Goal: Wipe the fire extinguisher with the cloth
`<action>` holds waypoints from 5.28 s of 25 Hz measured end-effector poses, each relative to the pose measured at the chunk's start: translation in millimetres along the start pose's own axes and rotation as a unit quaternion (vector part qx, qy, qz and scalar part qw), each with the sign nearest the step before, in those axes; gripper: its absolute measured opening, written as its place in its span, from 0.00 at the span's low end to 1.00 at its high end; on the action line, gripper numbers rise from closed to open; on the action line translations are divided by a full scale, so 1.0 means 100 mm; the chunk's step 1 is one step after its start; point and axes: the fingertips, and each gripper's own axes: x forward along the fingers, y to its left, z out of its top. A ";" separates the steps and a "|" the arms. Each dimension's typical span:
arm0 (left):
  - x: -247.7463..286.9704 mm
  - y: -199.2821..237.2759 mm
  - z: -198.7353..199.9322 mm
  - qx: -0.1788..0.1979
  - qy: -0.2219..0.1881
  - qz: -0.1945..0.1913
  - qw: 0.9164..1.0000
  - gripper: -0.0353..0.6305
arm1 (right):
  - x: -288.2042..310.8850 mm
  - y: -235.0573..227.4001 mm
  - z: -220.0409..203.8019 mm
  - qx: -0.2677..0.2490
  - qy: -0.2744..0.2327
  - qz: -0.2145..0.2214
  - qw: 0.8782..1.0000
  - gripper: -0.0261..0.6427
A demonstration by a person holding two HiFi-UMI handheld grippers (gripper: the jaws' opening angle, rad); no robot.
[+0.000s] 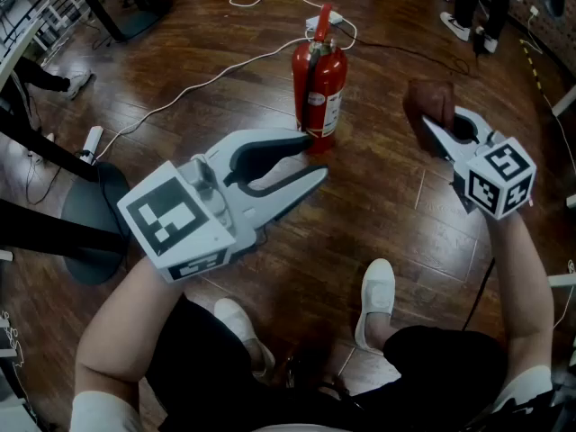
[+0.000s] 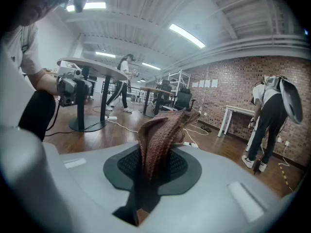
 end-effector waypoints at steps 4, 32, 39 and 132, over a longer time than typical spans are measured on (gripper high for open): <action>0.22 0.25 -0.18 0.005 0.012 -0.019 1.000 0.23 | 0.58 -0.34 0.23 -0.007 -0.029 -0.004 1.000 0.14; 0.52 0.91 -0.79 -0.062 0.043 -0.045 0.996 0.23 | 2.36 -0.19 -1.08 0.035 0.040 0.065 0.996 0.14; 0.57 0.91 -0.92 -0.075 0.059 -0.055 0.994 0.23 | 2.56 0.12 -1.62 0.038 0.096 0.094 0.990 0.14; 0.44 0.60 -1.66 -0.167 0.121 -0.175 0.963 0.23 | 2.77 1.06 -1.77 0.074 0.103 0.097 0.987 0.14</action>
